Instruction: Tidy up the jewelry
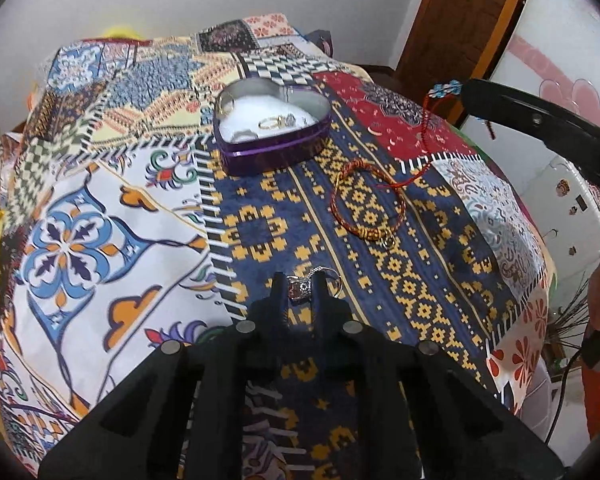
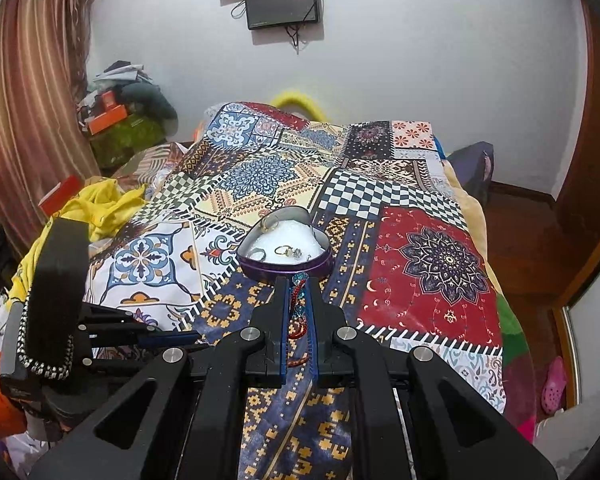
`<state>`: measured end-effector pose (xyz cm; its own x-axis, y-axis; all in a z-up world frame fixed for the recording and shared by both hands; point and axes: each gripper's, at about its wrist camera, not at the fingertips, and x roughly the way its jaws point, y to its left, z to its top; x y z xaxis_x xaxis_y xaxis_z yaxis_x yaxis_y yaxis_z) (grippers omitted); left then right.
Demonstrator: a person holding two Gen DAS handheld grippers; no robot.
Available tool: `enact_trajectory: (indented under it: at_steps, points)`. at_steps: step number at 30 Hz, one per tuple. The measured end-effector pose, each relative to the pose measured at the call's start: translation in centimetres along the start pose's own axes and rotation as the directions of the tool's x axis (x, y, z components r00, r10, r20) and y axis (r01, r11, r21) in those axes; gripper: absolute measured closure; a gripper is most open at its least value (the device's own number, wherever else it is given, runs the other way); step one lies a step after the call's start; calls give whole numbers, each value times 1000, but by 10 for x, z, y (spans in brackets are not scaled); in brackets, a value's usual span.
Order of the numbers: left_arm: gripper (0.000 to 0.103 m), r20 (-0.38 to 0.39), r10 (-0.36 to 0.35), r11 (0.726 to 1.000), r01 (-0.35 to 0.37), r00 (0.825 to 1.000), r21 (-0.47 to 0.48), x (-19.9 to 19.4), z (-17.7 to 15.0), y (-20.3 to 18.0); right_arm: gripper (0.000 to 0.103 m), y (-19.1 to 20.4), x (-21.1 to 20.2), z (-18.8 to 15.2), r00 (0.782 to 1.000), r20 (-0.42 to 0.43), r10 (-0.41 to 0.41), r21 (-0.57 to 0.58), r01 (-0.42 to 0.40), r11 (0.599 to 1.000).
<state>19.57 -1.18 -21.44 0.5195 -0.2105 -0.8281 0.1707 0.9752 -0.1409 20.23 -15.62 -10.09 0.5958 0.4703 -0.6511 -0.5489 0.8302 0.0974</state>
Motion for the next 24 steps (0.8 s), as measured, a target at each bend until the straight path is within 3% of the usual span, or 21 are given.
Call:
enact_trajectory:
  at_steps: [7, 17, 24]
  points:
    - [93, 48, 9, 1000, -9, 999, -2, -14, 17, 8, 96, -3, 1, 17, 999, 39, 12, 7, -12, 1000]
    - [93, 159, 27, 1000, -25, 987, -10, -30, 69, 24, 96, 5, 10, 52, 995, 100, 24, -23, -22, 999]
    - [93, 165, 34, 999, -31, 986, -19, -17, 92, 36, 96, 5, 38, 67, 996, 80, 35, -27, -33, 999]
